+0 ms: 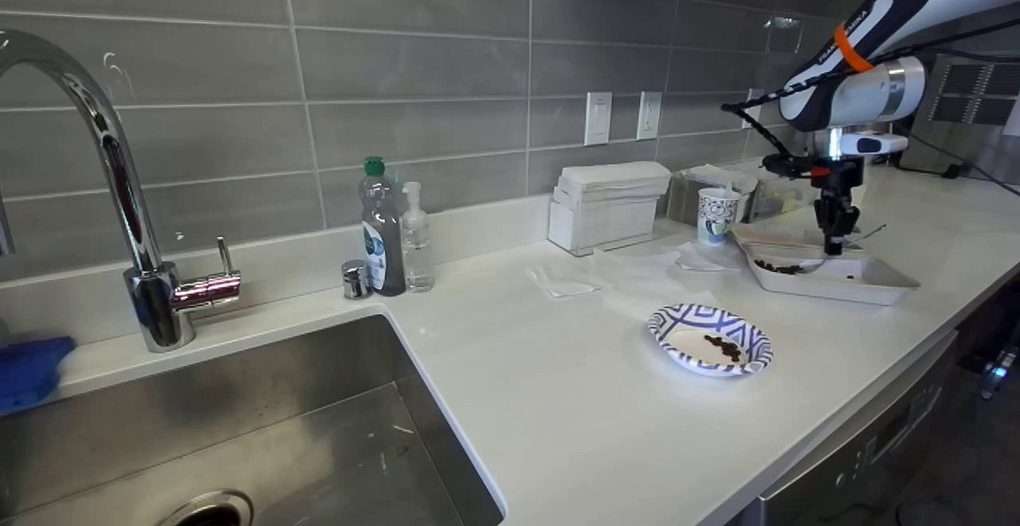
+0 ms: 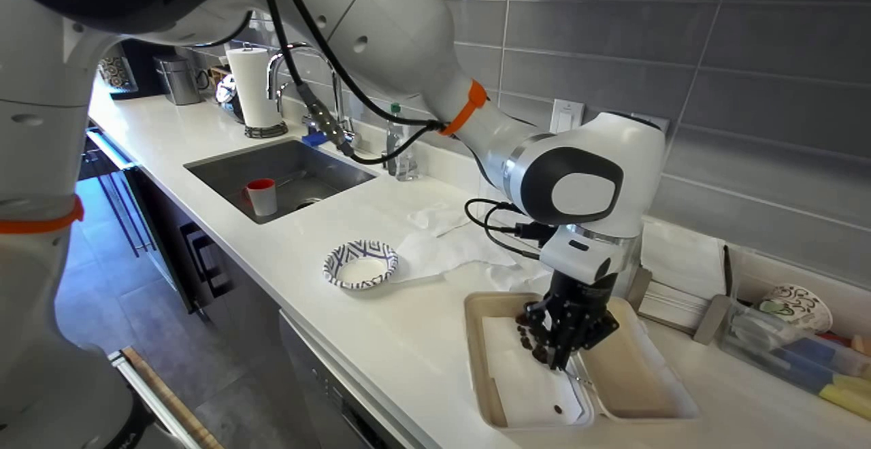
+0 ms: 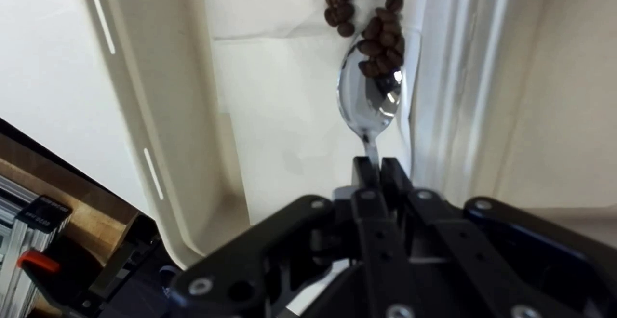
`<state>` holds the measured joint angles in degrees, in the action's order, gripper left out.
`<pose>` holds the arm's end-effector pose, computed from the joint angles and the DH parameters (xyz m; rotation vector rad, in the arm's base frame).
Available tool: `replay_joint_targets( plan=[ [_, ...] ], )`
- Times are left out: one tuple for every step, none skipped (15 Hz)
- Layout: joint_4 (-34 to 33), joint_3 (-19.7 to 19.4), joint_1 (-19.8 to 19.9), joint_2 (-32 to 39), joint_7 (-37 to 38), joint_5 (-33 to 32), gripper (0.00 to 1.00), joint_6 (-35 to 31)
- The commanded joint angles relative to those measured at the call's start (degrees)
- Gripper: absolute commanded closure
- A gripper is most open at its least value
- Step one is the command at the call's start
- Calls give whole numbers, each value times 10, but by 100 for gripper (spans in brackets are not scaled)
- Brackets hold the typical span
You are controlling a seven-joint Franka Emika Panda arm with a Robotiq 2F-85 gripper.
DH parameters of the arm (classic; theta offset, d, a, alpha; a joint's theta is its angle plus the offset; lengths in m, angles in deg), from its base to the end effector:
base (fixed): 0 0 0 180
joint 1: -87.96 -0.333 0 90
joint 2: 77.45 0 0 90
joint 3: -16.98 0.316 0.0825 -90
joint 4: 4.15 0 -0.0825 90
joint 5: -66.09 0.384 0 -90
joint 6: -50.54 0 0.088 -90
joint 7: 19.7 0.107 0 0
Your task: Pick up the spoon from the counter and scoop some of the contents in the bowl and pour them in the cup
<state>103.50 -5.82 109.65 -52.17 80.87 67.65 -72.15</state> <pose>0.4493 -0.4220 0.2808 0.8920 -2.8049 -0.0857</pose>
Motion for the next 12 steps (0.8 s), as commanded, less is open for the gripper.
replay_joint_targets(
  plan=[
    [-5, 4, -1, 9, -11, 21, 98, -24],
    [-5, 5, -2, 9, -13, 21, 98, -27],
    [-5, 7, -2, 9, -16, 24, 98, -28],
    [-3, 9, -3, 9, -17, 25, 98, -35],
    [-3, 11, -4, 9, -18, 28, 98, -39],
    [-3, 13, -4, 9, -20, 31, 98, -42],
    [-2, 15, -4, 10, -23, 35, 98, -46],
    [-2, 17, -5, 10, -27, 40, 98, -50],
    [-2, 18, -5, 10, -29, 42, 98, -51],
    [-2, 19, -7, 12, -31, 42, 98, -56],
    [-1, 20, -8, 13, -32, 43, 98, -61],
    [0, 21, -9, 14, -36, 44, 98, -67]
  ],
)
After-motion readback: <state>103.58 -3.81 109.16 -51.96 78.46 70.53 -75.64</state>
